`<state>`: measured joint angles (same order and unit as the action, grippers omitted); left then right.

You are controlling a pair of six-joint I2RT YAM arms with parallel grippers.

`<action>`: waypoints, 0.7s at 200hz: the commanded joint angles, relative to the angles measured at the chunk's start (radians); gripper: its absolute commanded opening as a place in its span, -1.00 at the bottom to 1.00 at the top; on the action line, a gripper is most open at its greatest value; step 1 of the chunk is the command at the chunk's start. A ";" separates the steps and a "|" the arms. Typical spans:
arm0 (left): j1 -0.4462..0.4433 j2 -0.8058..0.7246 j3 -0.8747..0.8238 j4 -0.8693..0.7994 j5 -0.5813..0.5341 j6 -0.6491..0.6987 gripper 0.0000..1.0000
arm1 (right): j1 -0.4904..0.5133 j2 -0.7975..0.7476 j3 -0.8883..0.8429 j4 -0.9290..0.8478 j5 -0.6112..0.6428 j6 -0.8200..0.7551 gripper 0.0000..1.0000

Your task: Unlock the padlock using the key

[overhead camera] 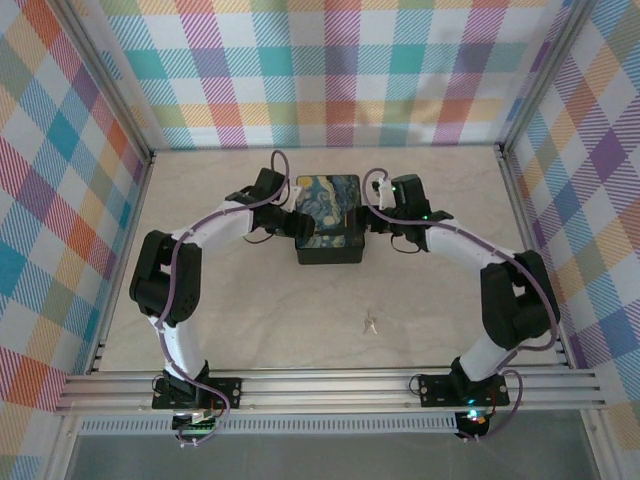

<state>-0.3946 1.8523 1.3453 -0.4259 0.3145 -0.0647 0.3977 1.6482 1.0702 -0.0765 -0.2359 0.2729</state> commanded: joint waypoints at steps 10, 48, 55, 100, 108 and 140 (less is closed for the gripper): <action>0.083 -0.067 -0.001 -0.036 0.023 -0.067 0.35 | -0.004 0.032 -0.008 -0.041 -0.089 0.022 0.78; 0.092 -0.143 0.024 -0.070 -0.047 -0.135 0.54 | 0.038 0.024 -0.055 0.036 -0.192 0.089 0.73; 0.092 -0.152 0.026 -0.083 -0.071 -0.163 0.54 | 0.060 0.028 -0.052 0.046 -0.204 0.102 0.73; 0.092 -0.223 0.034 -0.215 -0.214 -0.309 0.67 | 0.199 0.048 -0.053 0.144 -0.210 0.225 0.72; 0.092 -0.243 0.028 -0.239 -0.235 -0.321 0.67 | 0.223 0.059 -0.054 0.188 -0.220 0.255 0.72; 0.093 -0.340 -0.077 -0.212 -0.301 -0.340 0.68 | 0.273 0.144 -0.013 0.327 -0.338 0.361 0.72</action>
<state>-0.2939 1.6032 1.3319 -0.6025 0.0963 -0.3592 0.6468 1.7294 1.0283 0.0978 -0.4538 0.5186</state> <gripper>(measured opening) 0.841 0.862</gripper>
